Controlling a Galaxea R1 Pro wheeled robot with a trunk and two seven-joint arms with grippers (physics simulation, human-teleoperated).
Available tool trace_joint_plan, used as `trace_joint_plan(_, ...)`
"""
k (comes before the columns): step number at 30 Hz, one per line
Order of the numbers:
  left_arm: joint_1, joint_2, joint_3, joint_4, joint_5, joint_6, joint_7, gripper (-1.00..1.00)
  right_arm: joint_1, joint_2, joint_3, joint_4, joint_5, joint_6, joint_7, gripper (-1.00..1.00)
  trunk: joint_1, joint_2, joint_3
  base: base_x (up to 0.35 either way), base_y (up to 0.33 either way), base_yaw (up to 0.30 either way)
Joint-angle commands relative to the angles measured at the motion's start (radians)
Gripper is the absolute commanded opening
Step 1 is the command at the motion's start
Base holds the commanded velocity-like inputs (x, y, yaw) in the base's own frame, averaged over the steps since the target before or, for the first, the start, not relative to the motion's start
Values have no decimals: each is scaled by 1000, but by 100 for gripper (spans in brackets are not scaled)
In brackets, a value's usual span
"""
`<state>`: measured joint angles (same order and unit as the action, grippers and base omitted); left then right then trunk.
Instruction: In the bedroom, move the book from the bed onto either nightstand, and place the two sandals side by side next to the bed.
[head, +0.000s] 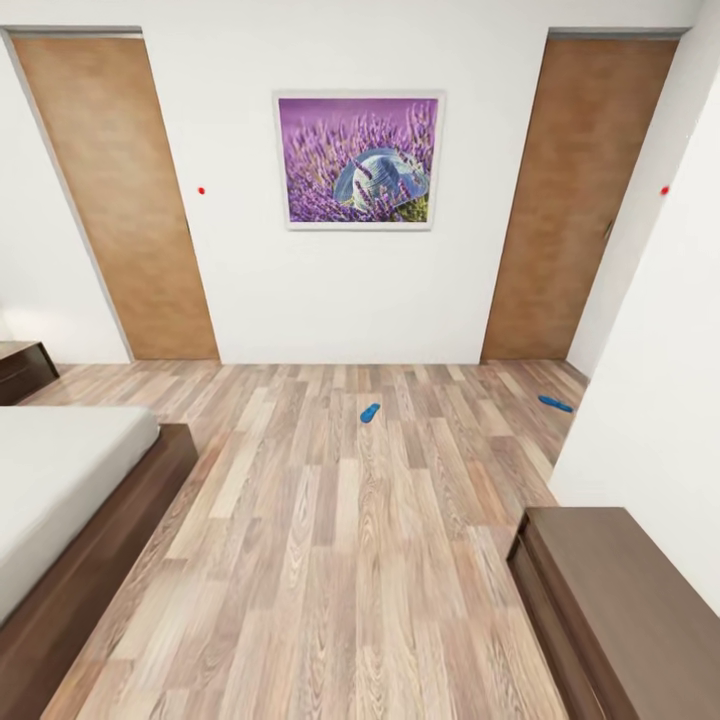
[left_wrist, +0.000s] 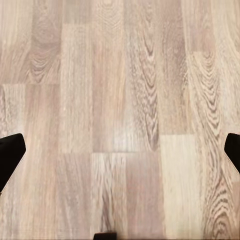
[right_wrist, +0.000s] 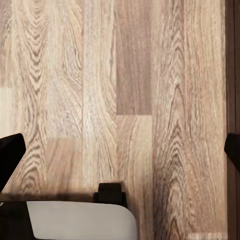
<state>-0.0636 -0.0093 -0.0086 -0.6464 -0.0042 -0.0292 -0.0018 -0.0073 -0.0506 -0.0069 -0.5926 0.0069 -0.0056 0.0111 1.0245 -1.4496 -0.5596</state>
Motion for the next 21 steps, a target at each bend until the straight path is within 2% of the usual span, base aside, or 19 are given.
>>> trace_joint_plan(1,-1,0,-1,0,0,-3,-1,100,0,0,-1,0,1,-1,1,100,1,0,-1,332,0,0)
trace_joint_plan(21,-1,0,-1,1,0,-3,0,100,0,1,-1,0,1,-1,1,100,1,0,-1,332,0,0)
